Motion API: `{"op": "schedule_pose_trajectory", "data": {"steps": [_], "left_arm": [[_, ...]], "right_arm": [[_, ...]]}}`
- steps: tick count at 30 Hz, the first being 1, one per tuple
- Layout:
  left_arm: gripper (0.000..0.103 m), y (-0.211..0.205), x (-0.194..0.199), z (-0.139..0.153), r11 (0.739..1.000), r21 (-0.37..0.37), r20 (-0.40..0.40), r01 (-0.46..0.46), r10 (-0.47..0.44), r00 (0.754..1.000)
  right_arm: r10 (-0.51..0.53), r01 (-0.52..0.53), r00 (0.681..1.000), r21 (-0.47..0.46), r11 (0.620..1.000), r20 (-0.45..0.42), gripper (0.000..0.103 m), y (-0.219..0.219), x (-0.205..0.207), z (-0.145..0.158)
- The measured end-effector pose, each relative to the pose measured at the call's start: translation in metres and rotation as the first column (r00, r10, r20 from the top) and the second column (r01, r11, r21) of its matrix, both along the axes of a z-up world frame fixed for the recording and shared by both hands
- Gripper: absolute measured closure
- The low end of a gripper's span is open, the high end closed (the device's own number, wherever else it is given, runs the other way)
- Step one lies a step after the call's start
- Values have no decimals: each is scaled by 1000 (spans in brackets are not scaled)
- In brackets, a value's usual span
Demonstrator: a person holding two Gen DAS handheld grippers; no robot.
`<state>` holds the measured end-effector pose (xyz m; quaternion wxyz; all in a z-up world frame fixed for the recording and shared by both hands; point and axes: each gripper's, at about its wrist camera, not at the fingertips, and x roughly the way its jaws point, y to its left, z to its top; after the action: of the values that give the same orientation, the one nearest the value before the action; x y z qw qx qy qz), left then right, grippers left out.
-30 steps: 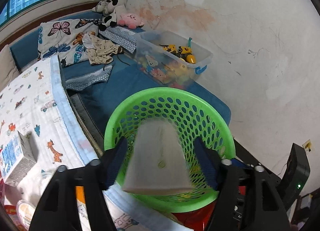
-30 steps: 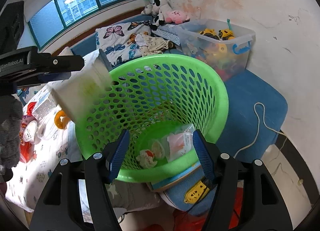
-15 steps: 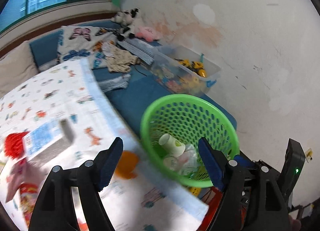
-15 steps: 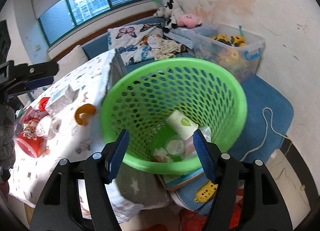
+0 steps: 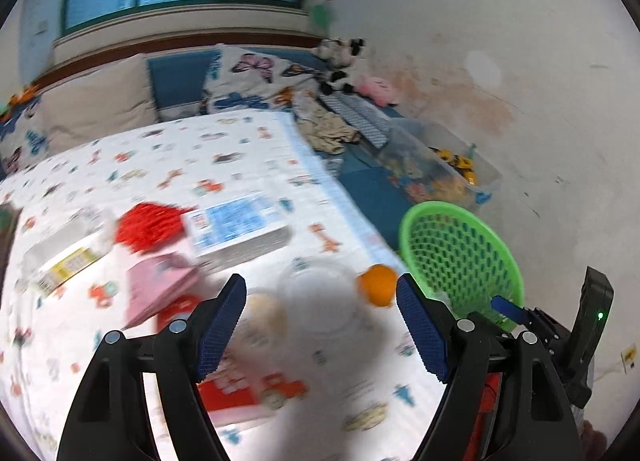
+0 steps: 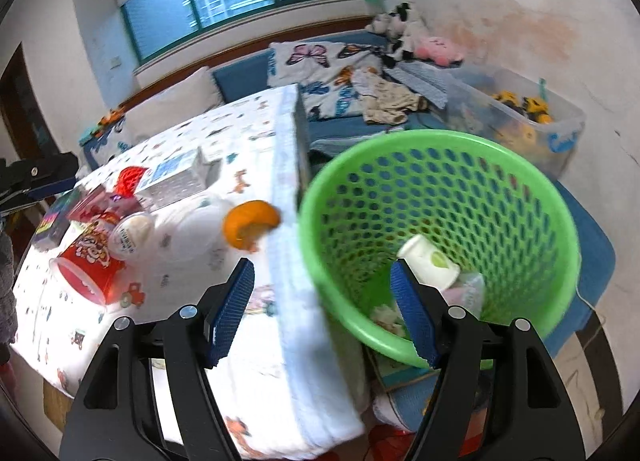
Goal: Collect trash
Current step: 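Grasp the orange peel with the right tool while the left tool grasps the pink wrapper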
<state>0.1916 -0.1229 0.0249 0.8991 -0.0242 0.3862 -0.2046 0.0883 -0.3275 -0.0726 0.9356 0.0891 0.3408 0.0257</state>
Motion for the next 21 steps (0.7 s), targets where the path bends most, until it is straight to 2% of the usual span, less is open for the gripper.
{"op": "schedule_pose_trajectory", "data": {"steps": [4, 11, 21], "left_arm": [[28, 34, -5, -4, 997, -3, -11, -71, 71, 997], [28, 80, -8, -15, 989, -9, -47, -151, 150, 988], [28, 112, -12, -36, 983, -31, -128, -181, 175, 976]], "right_arm": [[77, -77, 997, -18, 997, -8, 32, 22, 18, -1], [181, -182, 983, -78, 980, -22, 39, 52, 49, -6], [284, -294, 956, -199, 935, -79, 44, 69, 82, -24]]}}
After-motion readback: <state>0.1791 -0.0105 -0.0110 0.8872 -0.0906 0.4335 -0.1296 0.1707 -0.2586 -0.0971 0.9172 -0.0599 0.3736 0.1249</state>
